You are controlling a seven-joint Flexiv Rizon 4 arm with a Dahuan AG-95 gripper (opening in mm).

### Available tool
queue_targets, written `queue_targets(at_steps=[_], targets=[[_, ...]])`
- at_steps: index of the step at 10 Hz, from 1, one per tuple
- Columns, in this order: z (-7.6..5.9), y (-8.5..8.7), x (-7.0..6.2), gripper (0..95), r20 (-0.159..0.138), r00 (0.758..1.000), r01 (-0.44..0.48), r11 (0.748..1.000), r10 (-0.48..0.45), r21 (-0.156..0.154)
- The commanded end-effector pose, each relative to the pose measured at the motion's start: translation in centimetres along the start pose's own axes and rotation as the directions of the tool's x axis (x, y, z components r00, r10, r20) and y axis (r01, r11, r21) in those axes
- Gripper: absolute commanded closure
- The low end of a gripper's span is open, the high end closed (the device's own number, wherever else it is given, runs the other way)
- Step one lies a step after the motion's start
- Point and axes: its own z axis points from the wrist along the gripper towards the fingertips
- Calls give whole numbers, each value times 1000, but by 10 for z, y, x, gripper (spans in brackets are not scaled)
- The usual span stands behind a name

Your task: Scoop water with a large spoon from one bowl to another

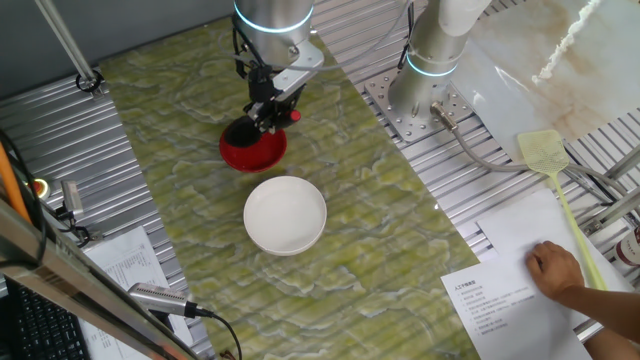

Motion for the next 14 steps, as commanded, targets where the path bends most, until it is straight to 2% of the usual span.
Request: queue_targets(at_steps=[1, 3, 7, 14], targets=[[3, -1, 1, 950, 3, 1000, 9, 1000, -8, -21], [5, 0, 1, 950, 10, 1000, 14, 999, -13, -42], [6, 2, 2, 950, 15, 1000, 20, 998, -19, -64], [5, -3, 1, 950, 21, 999, 28, 996, -26, -82]])
